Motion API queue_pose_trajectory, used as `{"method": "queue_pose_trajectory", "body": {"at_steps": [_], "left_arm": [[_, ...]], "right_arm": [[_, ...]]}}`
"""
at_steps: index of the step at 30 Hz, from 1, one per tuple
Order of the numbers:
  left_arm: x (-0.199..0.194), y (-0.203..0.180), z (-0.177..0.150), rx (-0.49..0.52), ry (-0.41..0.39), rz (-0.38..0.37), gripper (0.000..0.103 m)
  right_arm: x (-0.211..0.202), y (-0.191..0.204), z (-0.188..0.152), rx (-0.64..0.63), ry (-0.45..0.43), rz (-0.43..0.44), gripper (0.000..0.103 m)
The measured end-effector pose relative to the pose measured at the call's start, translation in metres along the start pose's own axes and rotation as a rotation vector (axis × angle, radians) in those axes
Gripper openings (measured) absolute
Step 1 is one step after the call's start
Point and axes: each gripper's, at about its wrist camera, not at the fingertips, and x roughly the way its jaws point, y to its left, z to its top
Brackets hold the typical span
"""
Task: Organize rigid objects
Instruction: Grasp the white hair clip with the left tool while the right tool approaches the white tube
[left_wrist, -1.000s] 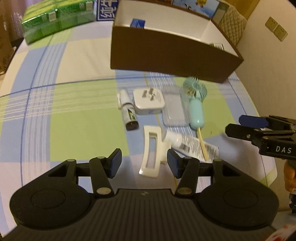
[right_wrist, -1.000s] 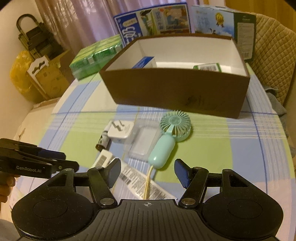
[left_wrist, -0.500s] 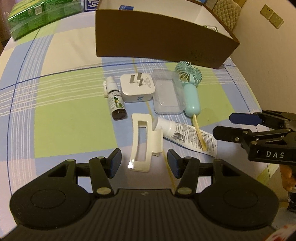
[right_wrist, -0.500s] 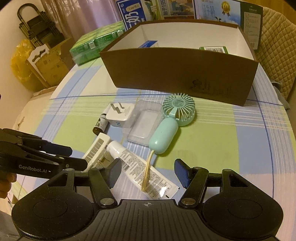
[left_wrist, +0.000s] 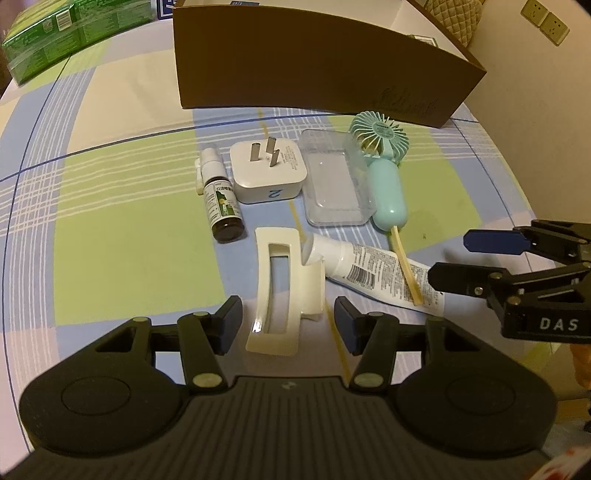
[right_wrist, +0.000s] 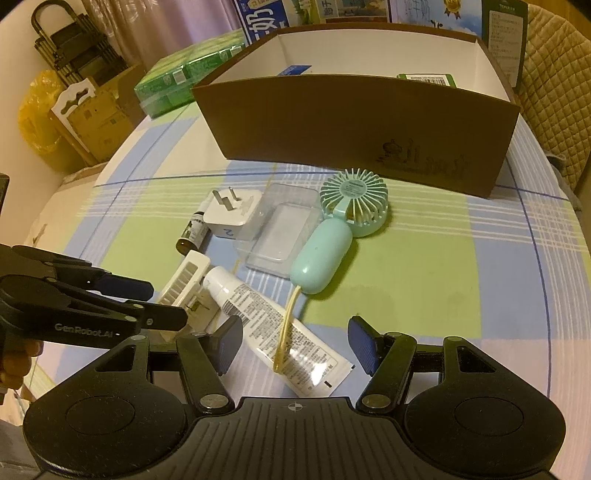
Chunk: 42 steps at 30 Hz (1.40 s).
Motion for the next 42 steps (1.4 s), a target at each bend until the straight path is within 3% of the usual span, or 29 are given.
{"method": "queue_pose_trajectory", "body": {"at_steps": [8, 11, 13, 19, 31, 36, 38, 40, 42], "left_arm": [[0.011, -0.005, 0.000, 0.021, -0.013, 0.029, 0.049], [0.013, -0.005, -0.001, 0.023, -0.024, 0.033, 0.046], [0.013, -0.004, -0.002, 0.024, -0.031, 0.037, 0.038], [0.006, 0.002, -0.010, 0.021, -0.055, 0.078, 0.037], [-0.017, 0.044, -0.040, -0.136, -0.072, 0.157, 0.037], [-0.027, 0.058, -0.053, -0.180, -0.084, 0.176, 0.037], [-0.030, 0.062, -0.057, -0.194, -0.089, 0.182, 0.037], [-0.032, 0.066, -0.061, -0.210, -0.094, 0.187, 0.037], [-0.034, 0.069, -0.063, -0.223, -0.098, 0.190, 0.037]], "right_arm": [[0.001, -0.002, 0.000, -0.005, -0.005, 0.001, 0.061], [0.002, -0.002, 0.000, -0.011, -0.007, 0.004, 0.061], [0.003, -0.001, 0.000, -0.015, -0.007, 0.009, 0.061], [0.008, 0.006, 0.004, -0.059, -0.005, 0.035, 0.061], [0.043, 0.041, 0.013, -0.310, 0.012, 0.109, 0.061], [0.061, 0.049, 0.005, -0.440, 0.057, 0.078, 0.061], [0.066, 0.051, 0.000, -0.480, 0.066, 0.071, 0.057], [0.069, 0.054, -0.005, -0.522, 0.076, 0.059, 0.041], [0.070, 0.057, -0.006, -0.533, 0.073, 0.084, 0.037]]}}
